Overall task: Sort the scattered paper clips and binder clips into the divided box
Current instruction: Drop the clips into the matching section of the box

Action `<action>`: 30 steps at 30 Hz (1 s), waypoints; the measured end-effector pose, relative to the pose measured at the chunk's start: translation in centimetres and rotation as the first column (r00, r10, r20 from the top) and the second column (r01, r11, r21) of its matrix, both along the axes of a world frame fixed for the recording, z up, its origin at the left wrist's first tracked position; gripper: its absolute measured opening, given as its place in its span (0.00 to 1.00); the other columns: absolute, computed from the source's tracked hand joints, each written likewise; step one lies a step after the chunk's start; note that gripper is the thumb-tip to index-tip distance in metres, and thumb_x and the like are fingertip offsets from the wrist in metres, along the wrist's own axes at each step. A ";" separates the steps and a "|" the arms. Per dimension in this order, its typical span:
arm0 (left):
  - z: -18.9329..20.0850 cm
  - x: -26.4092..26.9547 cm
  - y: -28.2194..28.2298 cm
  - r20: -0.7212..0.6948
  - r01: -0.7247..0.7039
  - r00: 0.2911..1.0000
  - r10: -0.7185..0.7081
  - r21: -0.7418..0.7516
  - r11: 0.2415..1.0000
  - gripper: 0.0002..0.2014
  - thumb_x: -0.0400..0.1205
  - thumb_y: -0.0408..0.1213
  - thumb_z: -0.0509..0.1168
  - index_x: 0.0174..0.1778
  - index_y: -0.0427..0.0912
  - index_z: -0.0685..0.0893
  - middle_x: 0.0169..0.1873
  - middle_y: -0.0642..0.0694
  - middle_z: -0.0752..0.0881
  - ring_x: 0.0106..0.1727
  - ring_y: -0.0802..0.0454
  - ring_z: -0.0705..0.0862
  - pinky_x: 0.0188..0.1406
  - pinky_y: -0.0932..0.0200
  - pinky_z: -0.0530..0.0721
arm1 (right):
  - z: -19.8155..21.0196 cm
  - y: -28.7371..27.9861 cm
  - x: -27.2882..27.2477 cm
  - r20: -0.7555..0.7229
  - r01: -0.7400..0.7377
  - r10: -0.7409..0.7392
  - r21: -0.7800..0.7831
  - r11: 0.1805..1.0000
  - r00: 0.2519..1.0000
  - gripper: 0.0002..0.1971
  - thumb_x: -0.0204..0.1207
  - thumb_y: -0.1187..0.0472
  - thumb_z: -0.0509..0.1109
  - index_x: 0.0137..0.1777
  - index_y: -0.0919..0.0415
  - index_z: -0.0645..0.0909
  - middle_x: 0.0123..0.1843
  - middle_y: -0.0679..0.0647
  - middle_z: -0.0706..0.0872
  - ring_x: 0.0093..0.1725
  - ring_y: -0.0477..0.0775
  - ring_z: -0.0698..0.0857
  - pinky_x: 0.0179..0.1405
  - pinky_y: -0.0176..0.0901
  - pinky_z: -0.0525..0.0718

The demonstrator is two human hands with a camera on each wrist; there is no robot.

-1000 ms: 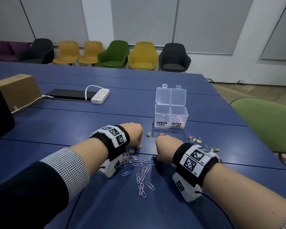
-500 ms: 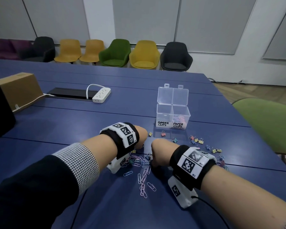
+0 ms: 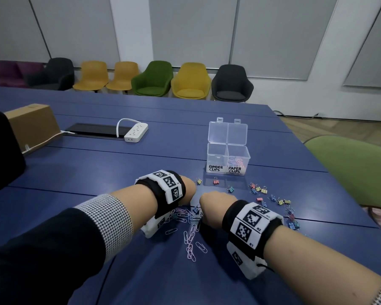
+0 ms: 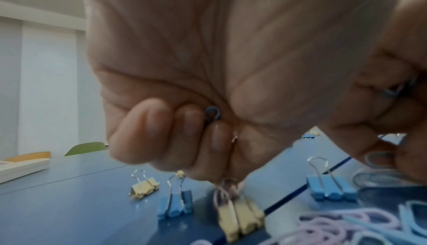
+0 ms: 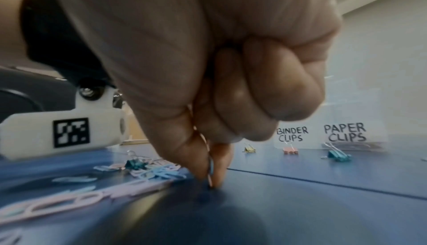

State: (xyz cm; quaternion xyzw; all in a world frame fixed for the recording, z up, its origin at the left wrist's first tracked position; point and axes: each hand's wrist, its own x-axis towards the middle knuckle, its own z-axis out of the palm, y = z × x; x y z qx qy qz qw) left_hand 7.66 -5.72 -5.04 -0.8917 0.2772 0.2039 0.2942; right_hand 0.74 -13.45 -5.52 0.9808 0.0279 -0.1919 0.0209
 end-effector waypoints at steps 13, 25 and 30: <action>1.2 1.2 5.7 -0.888 -0.920 0.381 -0.256 -0.335 -0.204 0.11 0.77 0.31 0.50 0.27 0.43 0.66 0.22 0.49 0.63 0.21 0.54 0.58 0.19 0.63 0.59 | 0.2 -6.9 -0.6 -0.545 0.444 -0.259 0.821 -0.359 0.798 0.13 0.76 0.66 0.55 0.30 0.56 0.65 0.23 0.48 0.61 0.17 0.44 0.58 0.15 0.31 0.54; -1.1 1.0 10.4 -0.904 -0.803 0.189 -0.384 0.083 -0.590 0.16 0.80 0.42 0.56 0.27 0.41 0.71 0.22 0.47 0.71 0.17 0.55 0.67 0.14 0.70 0.58 | -1.9 -5.1 0.4 -0.530 0.300 -0.126 0.642 -0.706 0.838 0.08 0.65 0.60 0.65 0.28 0.58 0.70 0.30 0.51 0.72 0.23 0.47 0.67 0.17 0.32 0.56; -1.4 0.9 10.9 -0.934 -0.866 0.357 0.015 -0.338 -0.368 0.20 0.84 0.48 0.59 0.27 0.45 0.69 0.19 0.53 0.61 0.14 0.59 0.57 0.13 0.71 0.51 | -1.6 -3.4 1.2 -0.494 0.429 -0.195 0.853 -0.297 0.847 0.13 0.84 0.65 0.55 0.40 0.61 0.77 0.26 0.49 0.71 0.16 0.41 0.61 0.12 0.26 0.55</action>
